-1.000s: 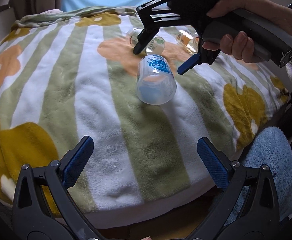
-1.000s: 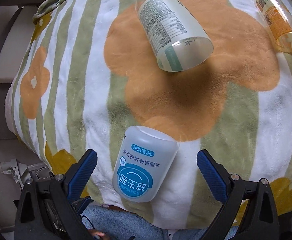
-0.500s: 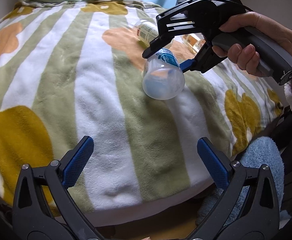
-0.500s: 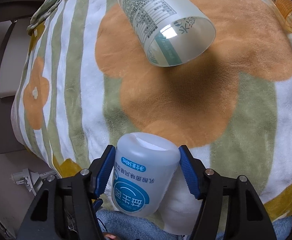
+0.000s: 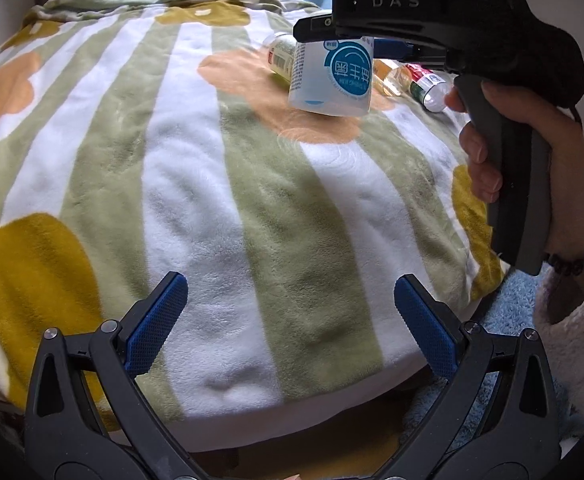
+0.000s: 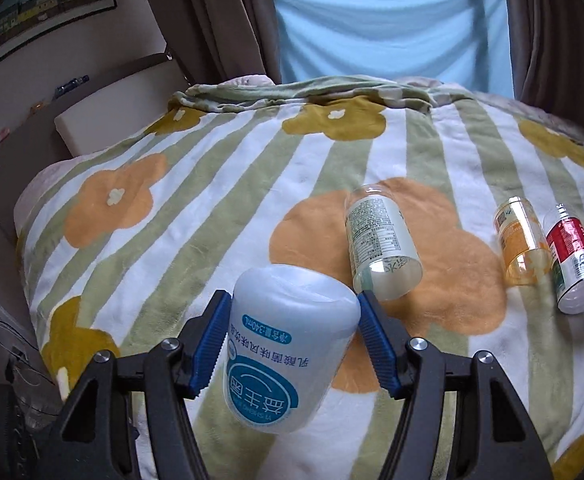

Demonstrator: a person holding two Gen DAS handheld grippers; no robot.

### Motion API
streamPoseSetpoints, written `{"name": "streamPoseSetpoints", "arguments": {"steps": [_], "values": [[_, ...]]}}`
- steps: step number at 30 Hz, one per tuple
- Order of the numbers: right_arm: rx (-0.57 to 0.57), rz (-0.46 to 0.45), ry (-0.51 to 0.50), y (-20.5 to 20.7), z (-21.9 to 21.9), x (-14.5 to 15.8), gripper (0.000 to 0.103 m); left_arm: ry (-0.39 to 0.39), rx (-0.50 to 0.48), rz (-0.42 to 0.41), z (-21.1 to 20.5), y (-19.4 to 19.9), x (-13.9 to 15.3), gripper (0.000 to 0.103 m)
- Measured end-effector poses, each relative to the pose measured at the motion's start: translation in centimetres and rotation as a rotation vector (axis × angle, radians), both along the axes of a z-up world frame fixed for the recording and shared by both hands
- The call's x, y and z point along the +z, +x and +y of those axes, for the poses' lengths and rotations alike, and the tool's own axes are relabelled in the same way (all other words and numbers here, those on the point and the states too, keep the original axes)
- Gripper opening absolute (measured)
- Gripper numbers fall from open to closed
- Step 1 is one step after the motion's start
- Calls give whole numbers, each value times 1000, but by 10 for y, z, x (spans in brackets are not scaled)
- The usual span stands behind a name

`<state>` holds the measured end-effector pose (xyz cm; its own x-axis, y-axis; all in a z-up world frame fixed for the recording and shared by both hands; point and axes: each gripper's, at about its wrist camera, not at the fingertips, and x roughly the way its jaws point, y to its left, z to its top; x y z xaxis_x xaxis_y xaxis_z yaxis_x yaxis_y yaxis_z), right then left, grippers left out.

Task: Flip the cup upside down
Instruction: 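Rotate the white bottle cap-up with the right tool, set it down, open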

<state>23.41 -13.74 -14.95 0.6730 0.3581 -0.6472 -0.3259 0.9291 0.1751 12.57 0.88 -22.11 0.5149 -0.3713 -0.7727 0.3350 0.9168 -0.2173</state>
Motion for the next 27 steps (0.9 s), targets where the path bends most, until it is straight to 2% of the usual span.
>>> {"name": "streamPoseSetpoints", "arguments": {"steps": [3, 5, 9, 27], "values": [[7, -113, -70, -6, 7, -20, 60, -1, 1, 9, 1, 2, -3, 103], [6, -142, -109, -7, 2, -29, 60, -9, 4, 11, 2, 4, -4, 103], [18, -119, -99, -2, -5, -46, 60, -7, 16, 5, 4, 5, -4, 103], [149, -179, -158, -34, -4, -50, 60, 14, 26, 7, 3, 8, -7, 103]]}}
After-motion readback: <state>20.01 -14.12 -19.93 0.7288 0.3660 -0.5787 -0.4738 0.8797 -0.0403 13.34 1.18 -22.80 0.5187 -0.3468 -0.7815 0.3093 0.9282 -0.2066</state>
